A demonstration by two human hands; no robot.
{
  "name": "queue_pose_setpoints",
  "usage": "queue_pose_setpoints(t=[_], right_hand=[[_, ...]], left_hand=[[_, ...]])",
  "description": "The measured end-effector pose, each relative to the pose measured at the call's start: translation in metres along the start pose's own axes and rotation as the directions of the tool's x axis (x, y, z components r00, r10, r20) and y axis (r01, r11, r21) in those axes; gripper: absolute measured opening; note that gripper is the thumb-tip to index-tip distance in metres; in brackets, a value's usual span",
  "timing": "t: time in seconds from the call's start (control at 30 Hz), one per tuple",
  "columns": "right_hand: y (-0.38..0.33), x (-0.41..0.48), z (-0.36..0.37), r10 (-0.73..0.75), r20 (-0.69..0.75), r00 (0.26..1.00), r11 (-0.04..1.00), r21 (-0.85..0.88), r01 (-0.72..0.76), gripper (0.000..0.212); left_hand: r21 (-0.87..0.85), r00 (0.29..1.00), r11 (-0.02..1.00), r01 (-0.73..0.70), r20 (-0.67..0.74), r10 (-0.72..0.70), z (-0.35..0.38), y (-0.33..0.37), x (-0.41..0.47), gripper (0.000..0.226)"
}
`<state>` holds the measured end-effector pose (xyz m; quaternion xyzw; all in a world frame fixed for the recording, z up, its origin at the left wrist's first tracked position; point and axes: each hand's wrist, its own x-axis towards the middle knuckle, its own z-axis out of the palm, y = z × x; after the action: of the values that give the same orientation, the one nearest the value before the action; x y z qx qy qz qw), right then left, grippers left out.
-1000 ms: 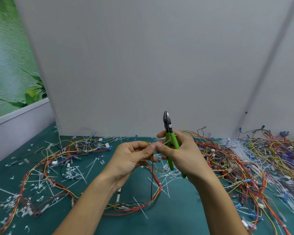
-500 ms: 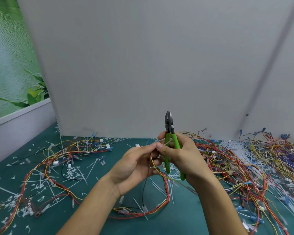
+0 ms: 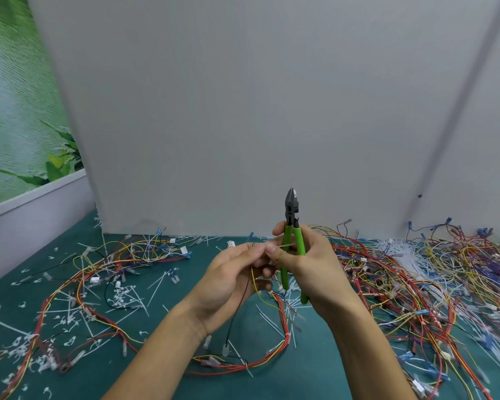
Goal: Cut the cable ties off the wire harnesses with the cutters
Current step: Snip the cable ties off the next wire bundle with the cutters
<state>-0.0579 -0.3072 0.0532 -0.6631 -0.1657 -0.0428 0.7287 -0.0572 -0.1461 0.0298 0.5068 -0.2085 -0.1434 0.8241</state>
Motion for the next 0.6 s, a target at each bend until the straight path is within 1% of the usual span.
queue_pose_setpoints(t=[0.13,0.3,0.4,0.6], right_hand=[[0.002,0.003,-0.008,-0.008,-0.058,0.998,0.999,-0.039,0.006,0.023],[0.006,0.007,-0.019,0.018,-0.124,0.992,0.998,-0.053,-0.025,0.027],[0.005,0.007,-0.024,0.015,-0.149,0.989,0.998,-0.053,-0.023,0.028],[0.005,0.009,-0.031,0.013,-0.172,0.985,0.999,-0.048,-0.022,0.027]], left_hand=[[-0.045,1.0,0.999,0.006,-0.002,-0.006,0.001,0.003,-0.001,0.02],[0.048,0.997,0.997,0.063,-0.054,-0.061,-0.002,0.006,-0.003,0.021],[0.071,0.998,0.996,0.052,-0.035,-0.05,-0.003,0.008,-0.004,0.018],[0.013,1.0,1.0,0.016,-0.009,-0.016,-0.006,0.006,-0.004,0.018]])
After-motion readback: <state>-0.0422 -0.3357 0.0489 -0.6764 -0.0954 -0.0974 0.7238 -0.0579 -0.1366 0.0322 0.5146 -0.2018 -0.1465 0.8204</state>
